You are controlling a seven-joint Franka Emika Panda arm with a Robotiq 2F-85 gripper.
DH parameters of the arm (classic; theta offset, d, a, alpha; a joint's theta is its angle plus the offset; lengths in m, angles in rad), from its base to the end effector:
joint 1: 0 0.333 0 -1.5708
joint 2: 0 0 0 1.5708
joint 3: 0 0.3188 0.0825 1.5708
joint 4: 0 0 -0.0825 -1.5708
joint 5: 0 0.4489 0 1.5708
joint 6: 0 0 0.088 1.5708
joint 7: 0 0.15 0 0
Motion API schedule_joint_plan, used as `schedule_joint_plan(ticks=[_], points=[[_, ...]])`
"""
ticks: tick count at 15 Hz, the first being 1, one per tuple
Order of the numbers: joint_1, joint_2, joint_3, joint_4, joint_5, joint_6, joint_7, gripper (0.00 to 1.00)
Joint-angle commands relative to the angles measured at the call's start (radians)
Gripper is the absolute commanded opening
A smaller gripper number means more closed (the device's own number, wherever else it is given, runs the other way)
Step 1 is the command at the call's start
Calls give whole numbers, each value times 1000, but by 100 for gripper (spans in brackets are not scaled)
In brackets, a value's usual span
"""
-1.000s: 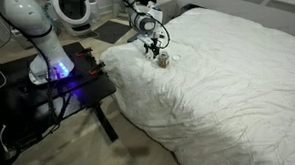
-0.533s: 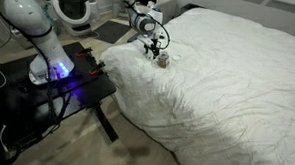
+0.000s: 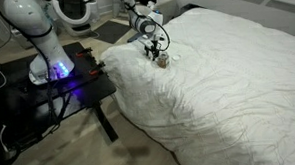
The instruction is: Take the objects from the bed and put them in the bottle
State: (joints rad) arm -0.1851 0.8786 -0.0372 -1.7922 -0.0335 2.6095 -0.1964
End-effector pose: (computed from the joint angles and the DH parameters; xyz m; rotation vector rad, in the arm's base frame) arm 0.6375 -0.1462 -0.0444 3.1082 0.0250 -0.1075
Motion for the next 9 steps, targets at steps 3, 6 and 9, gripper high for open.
schedule_joint_plan(ticks=[3,6,9], points=[[-3,10,-4,24,-8,-7,-1,68],[1,5,-6,24,-10,-6,1,67],[1,4,-4,27,-9,-9,0,63]])
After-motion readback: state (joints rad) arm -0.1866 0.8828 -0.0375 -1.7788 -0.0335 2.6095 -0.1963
